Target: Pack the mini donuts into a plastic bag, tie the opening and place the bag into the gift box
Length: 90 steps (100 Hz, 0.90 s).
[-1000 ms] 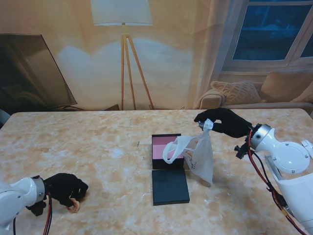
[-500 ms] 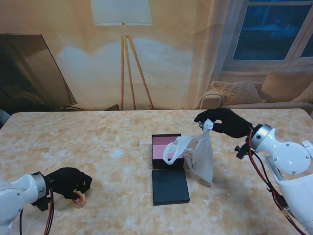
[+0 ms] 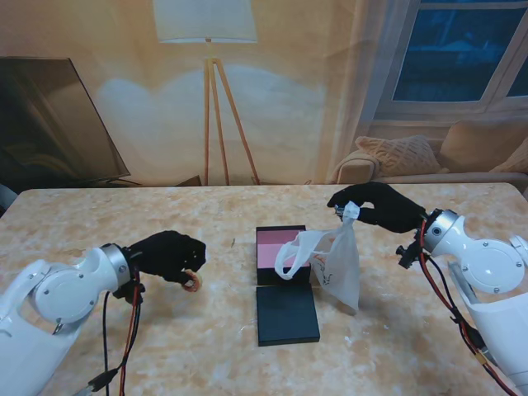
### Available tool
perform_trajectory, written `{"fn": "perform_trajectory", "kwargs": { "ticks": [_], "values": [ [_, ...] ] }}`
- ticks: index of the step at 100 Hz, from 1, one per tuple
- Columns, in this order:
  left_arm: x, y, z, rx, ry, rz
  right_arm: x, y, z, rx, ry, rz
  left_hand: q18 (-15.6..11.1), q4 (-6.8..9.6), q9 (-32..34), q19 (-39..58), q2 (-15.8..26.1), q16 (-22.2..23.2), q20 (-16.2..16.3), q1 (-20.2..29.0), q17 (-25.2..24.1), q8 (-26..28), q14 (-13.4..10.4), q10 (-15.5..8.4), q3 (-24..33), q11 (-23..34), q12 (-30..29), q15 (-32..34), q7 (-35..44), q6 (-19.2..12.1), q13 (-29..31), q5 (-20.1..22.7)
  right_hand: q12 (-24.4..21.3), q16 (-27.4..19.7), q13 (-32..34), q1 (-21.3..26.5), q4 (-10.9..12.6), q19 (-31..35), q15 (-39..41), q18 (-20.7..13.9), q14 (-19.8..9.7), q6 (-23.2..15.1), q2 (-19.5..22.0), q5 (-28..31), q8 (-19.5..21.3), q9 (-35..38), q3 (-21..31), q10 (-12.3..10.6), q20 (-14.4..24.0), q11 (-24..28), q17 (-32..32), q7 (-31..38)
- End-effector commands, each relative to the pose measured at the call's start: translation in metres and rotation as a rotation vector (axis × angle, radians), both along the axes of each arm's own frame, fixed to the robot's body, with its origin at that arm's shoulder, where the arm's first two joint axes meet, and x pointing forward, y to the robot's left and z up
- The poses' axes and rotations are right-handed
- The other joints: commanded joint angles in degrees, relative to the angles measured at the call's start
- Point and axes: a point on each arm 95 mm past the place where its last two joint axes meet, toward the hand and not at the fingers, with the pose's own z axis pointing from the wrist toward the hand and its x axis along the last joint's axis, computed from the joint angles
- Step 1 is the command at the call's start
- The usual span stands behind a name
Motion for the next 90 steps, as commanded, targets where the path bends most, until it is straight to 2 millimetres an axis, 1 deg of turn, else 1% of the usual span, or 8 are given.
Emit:
{"fn": "perform_trajectory", "kwargs": {
  "ticks": [1,25,45,57,71,90],
  "values": [
    [0.004,-0.025,0.023,-0.02,-0.048,-0.043,-0.002,0.003,-0.003,-0.01,0.009,0.016,1.0,0.64,2.0,1.4,-0.4,1.2,1.3,2.7,-0.6,1.2,0.3,0.3,3.0,1.8,1.2,2.1,2.8,-0.1,1.5,0.0,0.7,0.6,1.1,7.5,5.6,0.7,0.1,-1.0,-1.2,-16.3,0.6,3.7,2.2,0.9,11.6,-1.5,0.0,0.2,-0.1,4.0],
    [0.019,-0.087,0.048,-0.117,-0.002,-0.013,-0.001,0.004,-0.003,-0.014,0.01,0.012,1.5,0.59,1.7,1.9,-0.2,1.3,1.2,2.9,-0.9,1.4,0.7,0.7,3.0,1.9,1.3,2.3,3.0,0.3,1.3,-0.2,0.7,0.6,1.0,7.5,5.6,0.8,0.1,-0.9,-1.1,-16.2,0.6,3.7,2.2,0.7,11.5,-1.2,0.0,0.2,-0.1,4.0],
    [0.025,-0.13,0.06,-0.186,0.057,0.04,-0.002,0.005,-0.003,-0.011,0.008,0.008,1.7,0.59,1.3,2.2,0.3,1.2,1.2,3.1,-1.2,1.3,0.9,1.0,2.8,2.1,1.4,2.4,3.1,0.5,1.0,-0.5,0.6,0.6,0.9,7.6,5.5,0.9,0.1,-0.8,-1.1,-16.2,0.5,3.6,2.1,0.3,11.4,-1.0,0.1,0.0,-0.2,4.0],
    [0.025,-0.152,0.064,-0.205,0.082,0.059,-0.001,0.005,-0.003,-0.01,0.008,0.008,1.7,0.66,1.0,2.3,0.7,1.1,1.2,3.2,-1.5,1.4,0.8,1.0,2.5,2.2,1.4,2.5,3.2,0.6,0.8,-0.9,0.5,0.6,0.8,7.5,5.5,1.1,0.1,-0.7,-0.9,-16.3,0.6,3.6,2.1,-0.1,11.4,-0.7,0.2,-0.1,0.0,4.0],
    [0.022,-0.175,0.065,-0.239,0.116,0.105,-0.001,0.006,-0.003,-0.007,0.006,0.005,1.7,0.78,0.6,2.5,1.4,1.0,1.1,3.4,-2.0,1.2,1.0,1.2,1.9,2.4,1.4,2.5,3.4,0.9,0.4,-1.4,0.4,0.6,0.7,7.5,5.5,1.3,0.3,-0.7,-0.9,-16.4,0.7,3.4,2.1,-0.5,11.2,-0.3,0.3,-0.2,-0.2,3.9],
    [0.022,-0.198,0.068,-0.285,0.158,0.178,-0.001,0.006,-0.003,-0.007,0.006,0.005,1.7,1.34,-0.2,2.8,2.4,0.8,1.1,4.2,-2.7,0.9,0.9,1.4,0.5,2.9,1.1,3.0,3.9,1.2,-0.4,-2.2,0.3,0.7,0.3,7.5,5.5,1.4,0.4,-0.5,-0.6,-16.6,0.7,3.3,2.1,-1.2,11.0,0.1,0.4,-0.3,-0.4,3.9]
  ]
}}
